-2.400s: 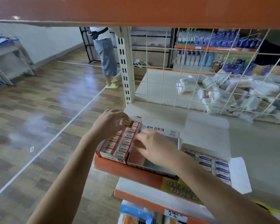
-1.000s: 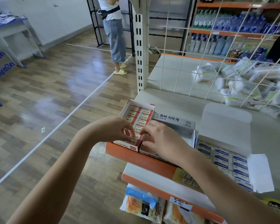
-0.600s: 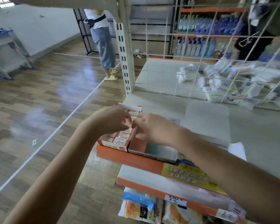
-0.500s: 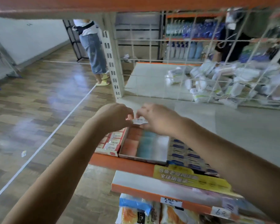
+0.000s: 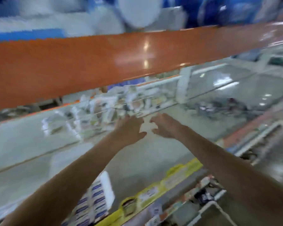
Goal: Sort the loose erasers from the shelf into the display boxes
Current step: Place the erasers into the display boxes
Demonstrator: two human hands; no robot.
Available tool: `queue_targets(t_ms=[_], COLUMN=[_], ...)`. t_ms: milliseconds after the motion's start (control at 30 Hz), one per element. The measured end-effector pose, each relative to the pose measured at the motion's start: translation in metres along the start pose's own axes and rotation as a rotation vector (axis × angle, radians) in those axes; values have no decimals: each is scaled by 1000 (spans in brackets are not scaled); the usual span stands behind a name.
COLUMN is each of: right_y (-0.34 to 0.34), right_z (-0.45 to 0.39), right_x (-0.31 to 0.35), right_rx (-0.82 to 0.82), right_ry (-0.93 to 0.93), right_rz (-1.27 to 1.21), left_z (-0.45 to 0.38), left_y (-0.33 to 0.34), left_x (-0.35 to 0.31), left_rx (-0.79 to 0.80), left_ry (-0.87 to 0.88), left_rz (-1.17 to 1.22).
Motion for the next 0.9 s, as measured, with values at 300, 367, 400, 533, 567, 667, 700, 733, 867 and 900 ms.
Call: queue_targets(t_ms=[300, 367, 400, 533, 567, 667, 700, 733, 867, 900], right_y=[26, 31, 33, 46, 49, 59, 61, 62, 63, 62], right_z=[44, 44, 43, 29, 25, 14, 12, 12, 15, 17], right_x=[-222, -259, -275, -312, -316, -324, -326, -328, -337, -338], right_rx=[50, 37, 28, -6, -11, -101, -129, -158, -247, -263], right_ry=[332, 376, 385, 399, 397, 373, 378, 386, 353, 336], right_rz=[-117, -146, -151, -184, -171, -191, -217, -242, -326, -362], left_z=[-143, -169, -180, -216, -222, -230, -231, -232, -231, -229], left_y=[26, 37, 42, 63, 68, 79, 82, 84, 89, 89], left_x=[-181, -202, -209, -219, -220, -221, -220, -220, -215, -213], left_rx=[63, 81, 82, 63, 60, 31, 15, -3, -74, -88], left_ry=[187, 150, 121, -16, -48, -123, -140, -155, -176, -177], left_rz=[124, 148, 157, 182, 191, 221, 232, 245, 374, 425])
Point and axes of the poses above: each hand's wrist, its own z-axis away from the middle knuckle, its own y-axis out of the palm, x = y × z, the point moved 3 cm from there along -z, towards the middle knuckle, and after that the axes turned 4 degrees about -x, right-handed, at the moved point
